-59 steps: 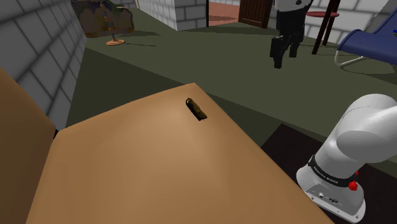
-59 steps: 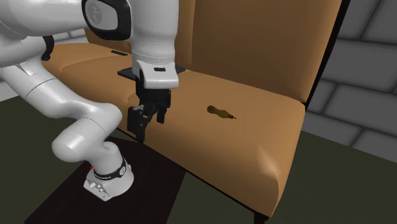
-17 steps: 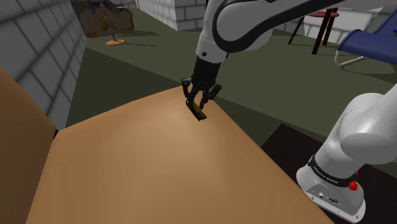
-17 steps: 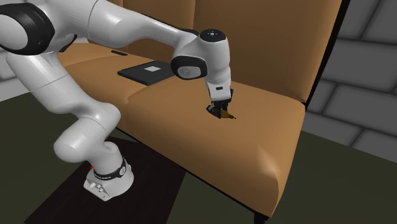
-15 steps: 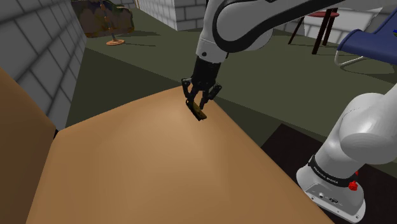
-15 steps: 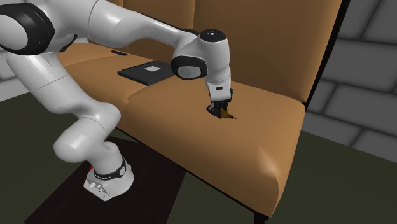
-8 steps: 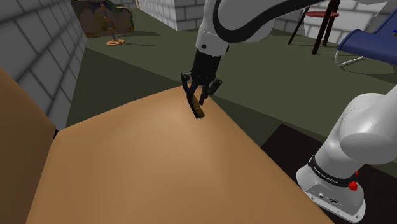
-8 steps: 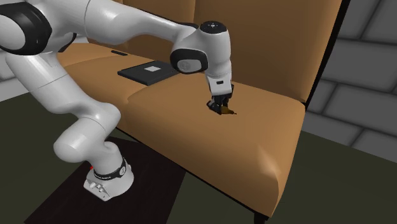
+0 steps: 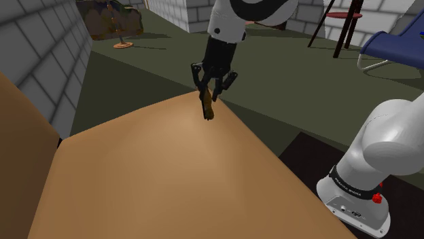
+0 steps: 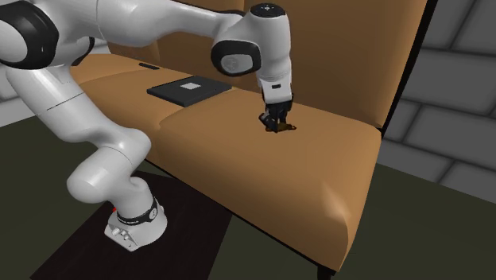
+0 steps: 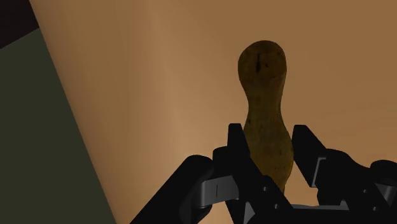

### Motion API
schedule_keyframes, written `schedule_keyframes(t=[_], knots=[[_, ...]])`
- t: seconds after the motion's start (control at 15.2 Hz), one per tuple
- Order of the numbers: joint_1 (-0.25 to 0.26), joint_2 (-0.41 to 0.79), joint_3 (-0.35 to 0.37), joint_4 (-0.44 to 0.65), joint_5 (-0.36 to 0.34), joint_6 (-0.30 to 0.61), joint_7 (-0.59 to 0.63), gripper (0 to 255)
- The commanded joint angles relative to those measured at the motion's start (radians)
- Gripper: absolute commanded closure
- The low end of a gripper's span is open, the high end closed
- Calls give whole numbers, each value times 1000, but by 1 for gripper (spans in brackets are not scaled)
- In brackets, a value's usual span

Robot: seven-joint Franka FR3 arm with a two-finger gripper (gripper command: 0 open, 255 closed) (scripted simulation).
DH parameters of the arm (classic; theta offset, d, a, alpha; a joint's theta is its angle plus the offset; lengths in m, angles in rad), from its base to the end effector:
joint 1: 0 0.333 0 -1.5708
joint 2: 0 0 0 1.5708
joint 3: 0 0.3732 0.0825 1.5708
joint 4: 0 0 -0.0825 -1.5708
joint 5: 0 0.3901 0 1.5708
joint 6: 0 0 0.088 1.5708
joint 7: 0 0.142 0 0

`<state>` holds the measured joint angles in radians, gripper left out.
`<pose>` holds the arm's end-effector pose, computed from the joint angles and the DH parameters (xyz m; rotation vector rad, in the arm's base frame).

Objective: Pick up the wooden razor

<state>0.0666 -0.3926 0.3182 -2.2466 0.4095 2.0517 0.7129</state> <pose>0.4006 0.2163 0.5507 -2.7367 0.6944 -0.0379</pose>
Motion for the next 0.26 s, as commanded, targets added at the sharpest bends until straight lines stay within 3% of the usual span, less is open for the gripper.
schedule_keyframes(t=[0.0,0.2], knots=[[-2,-4,-5,23,-5,-28,5,255],[-3,-6,-7,37,-8,-43,9,255]])
